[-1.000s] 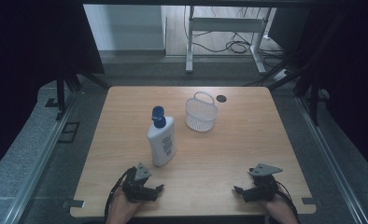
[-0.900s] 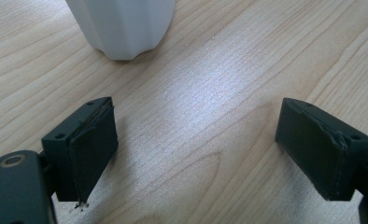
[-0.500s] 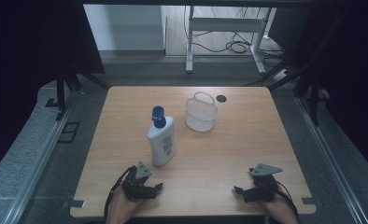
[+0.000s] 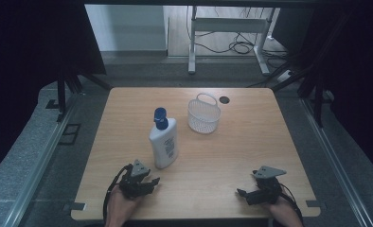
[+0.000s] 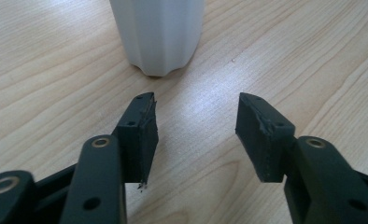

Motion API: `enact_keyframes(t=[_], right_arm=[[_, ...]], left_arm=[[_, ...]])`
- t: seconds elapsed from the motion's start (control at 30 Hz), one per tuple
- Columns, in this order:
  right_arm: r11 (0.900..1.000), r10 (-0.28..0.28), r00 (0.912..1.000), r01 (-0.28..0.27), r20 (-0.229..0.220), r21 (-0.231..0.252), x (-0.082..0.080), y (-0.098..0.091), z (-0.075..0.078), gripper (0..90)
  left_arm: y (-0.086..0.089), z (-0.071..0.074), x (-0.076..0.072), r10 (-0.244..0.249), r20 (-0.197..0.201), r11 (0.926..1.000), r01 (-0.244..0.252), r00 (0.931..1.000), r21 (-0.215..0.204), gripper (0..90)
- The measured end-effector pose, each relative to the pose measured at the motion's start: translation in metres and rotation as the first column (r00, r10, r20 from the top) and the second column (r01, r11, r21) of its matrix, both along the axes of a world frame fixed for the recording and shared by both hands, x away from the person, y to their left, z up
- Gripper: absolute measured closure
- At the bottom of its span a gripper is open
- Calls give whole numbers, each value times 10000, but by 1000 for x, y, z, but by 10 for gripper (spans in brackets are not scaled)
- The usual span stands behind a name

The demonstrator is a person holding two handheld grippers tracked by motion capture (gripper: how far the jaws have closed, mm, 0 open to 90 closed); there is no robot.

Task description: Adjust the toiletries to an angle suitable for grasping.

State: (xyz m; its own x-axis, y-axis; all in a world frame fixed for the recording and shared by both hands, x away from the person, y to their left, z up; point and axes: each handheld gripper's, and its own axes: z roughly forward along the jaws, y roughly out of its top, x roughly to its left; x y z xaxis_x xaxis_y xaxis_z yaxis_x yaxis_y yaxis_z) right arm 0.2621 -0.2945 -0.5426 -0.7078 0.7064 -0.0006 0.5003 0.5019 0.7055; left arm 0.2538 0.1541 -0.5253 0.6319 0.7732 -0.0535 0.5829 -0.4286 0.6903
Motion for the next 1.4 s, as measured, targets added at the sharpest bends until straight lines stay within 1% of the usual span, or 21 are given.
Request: enact_keyframes(t=[0.17, 0.27, 0.3, 0.37, 0.4, 0.43, 0.5, 0.53, 0.57, 0.63, 0.67, 0.7, 0.77, 0.8, 0.87, 0.97, 1.13, 1.23, 1.27, 1.33, 1.4], right_arm=[[10000, -11, 10000, 11, -5, 0, 0, 0, 0, 14], [10000, 4, 10000, -4, -13, -7, 0, 0, 0, 11], [10000, 9, 10000, -9, -15, -10, 0, 0, 0, 10], [10000, 5, 10000, -5, -16, -9, 0, 0, 0, 10], [10000, 15, 10000, -15, -14, -12, 0, 0, 0, 9], [10000, 15, 10000, -15, -14, -12, 0, 0, 0, 9], [10000, 18, 10000, -18, -28, -18, 0, 1, 0, 7], [10000, 18, 10000, -18, -28, -18, 0, 1, 0, 7], [10000, 38, 10000, -38, -20, -14, 0, 1, 0, 6], [10000, 38, 10000, -38, -21, -14, 0, 1, 0, 6], [10000, 39, 10000, -39, -22, -16, 0, 1, 0, 5], [10000, 52, 10000, -52, -36, -29, 0, 1, 0, 4], [10000, 41, 10000, -41, -25, -19, 0, 1, 0, 4], [10000, 52, 10000, -52, -38, -30, 0, 1, 0, 4], [10000, 40, 10000, -40, -28, -18, 0, 1, 0, 4], [10000, 45, 10000, -45, -44, -28, 0, 1, 0, 4], [10000, 30, 10000, -30, -40, -17, 0, 1, 0, 4], [10000, 39, 10000, -39, -52, -27, 0, 1, 0, 4], [10000, 39, 10000, -39, -52, -27, 0, 1, 0, 4], [10000, 39, 10000, -39, -53, -26, 0, 1, 0, 4], [10000, 38, 10000, -38, -52, -26, 0, 1, 0, 4]], left_arm=[[3, 0, 4, 8, -18, 10000, -8, 10000, -26, 530], [5, 1, 8, 106, -69, 9999, -106, 9999, -21, 558], [5, 1, 9, 161, -139, 9998, -162, 9998, -78, 593], [6, 1, 11, 185, -138, 9998, -186, 9997, -88, 606], [6, 2, 11, 237, -137, 9996, -239, 9996, -116, 633], [7, 2, 12, 287, -133, 9995, -288, 9995, -106, 633], [8, 2, 14, 357, -113, 9993, -357, 9993, -75, 677], [8, 3, 14, 472, -147, 9989, -473, 9988, -69, 677], [10, 3, 17, 528, -142, 9986, -529, 9985, -72, 711], [11, 3, 19, 563, -159, 9983, -565, 9983, -109, 741], [12, 4, 21, 619, -186, 9979, -622, 9979, -153, 741], [13, 5, 25, 610, -213, 9979, -615, 9979, -197, 771], [14, 6, 27, 646, -231, 9976, -651, 9976, -234, 779], [15, 7, 31, 651, -236, 9977, -655, 9976, -187, 813], [15, 7, 33, 631, -205, 9979, -634, 9978, -140, 828], [16, 7, 39, 626, -123, 9980, -626, 9980, -10, 888], [16, 6, 46, 625, -122, 9980, -626, 9980, -66, 892], [17, 5, 54, 637, -172, 9977, -641, 9978, -240, 892], [17, 5, 54, 637, -172, 9977, -641, 9978, -240, 892], [18, 3, 60, 728, -175, 9966, -734, 9972, -383, 892], [19, 3, 62, 747, -176, 9962, -754, 9971, -430, 891]])
